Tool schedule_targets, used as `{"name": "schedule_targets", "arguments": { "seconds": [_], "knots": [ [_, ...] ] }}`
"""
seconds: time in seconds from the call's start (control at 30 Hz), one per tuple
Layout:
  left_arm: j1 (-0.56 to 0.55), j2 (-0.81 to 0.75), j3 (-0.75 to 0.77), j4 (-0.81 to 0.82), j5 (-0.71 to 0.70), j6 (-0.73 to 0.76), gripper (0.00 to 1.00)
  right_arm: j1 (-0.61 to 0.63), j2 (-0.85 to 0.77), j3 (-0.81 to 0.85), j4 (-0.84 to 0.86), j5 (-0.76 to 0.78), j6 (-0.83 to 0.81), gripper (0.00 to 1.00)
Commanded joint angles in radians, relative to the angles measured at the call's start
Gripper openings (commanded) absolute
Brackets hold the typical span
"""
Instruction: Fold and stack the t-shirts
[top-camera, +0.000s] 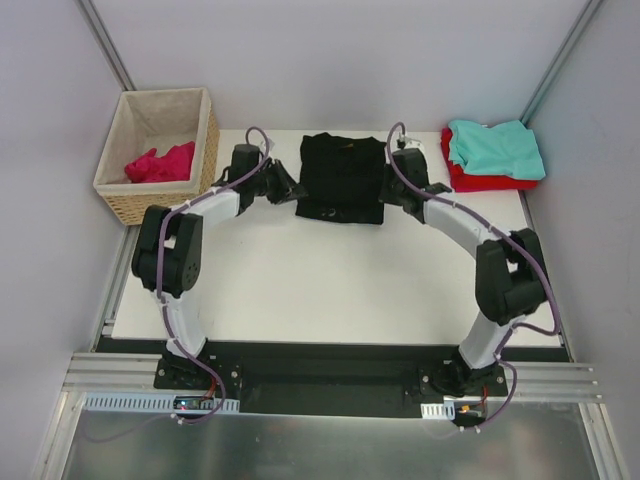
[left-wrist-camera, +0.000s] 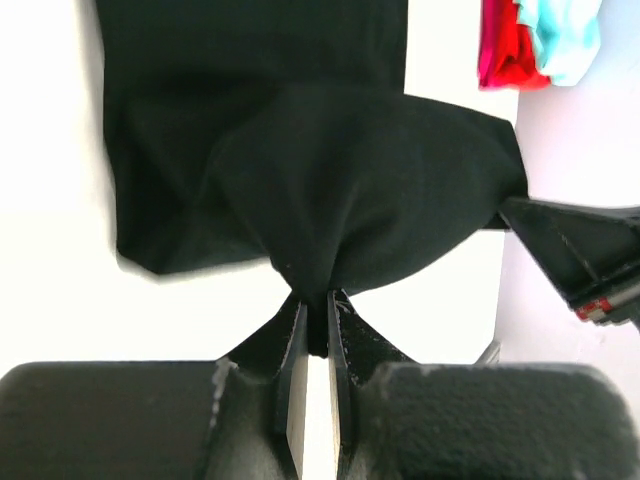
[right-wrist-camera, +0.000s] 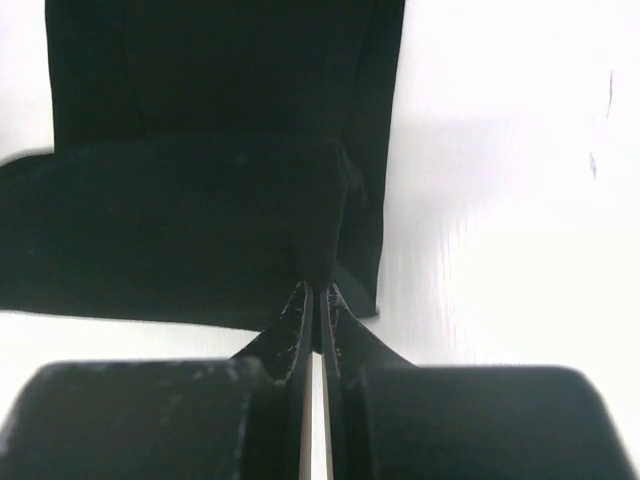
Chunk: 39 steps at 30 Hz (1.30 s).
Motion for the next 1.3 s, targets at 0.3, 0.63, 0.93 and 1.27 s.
{"name": "schedule_targets", "arguments": {
  "seconds": [0.3, 0.63, 0.93, 1.27],
  "knots": [
    [-0.138, -0.594, -0.647, 0.147, -0.121, -0.030, 0.00, 0.222, -0.560, -0.474, -0.061, 0.162, 0.061, 0.01],
    [-0.311, -0.939, -0.876, 0.043, -0.265, -0.090, 0.00, 0.606, -0.796, -0.691, -0.287, 0.398, 0.302, 0.01],
    [-0.442, -1.260, -0.970, -0.147, -0.369, -0.154, 0.00, 0.944, -0.859, -0.610, -0.589, 0.686, 0.543, 0.01],
    [-0.477, -1.346, -0.782, -0.328, -0.475, -0.045, 0.01, 1.017, -0.776, -0.372, -0.654, 0.898, 0.402, 0.01]
  ]
}}
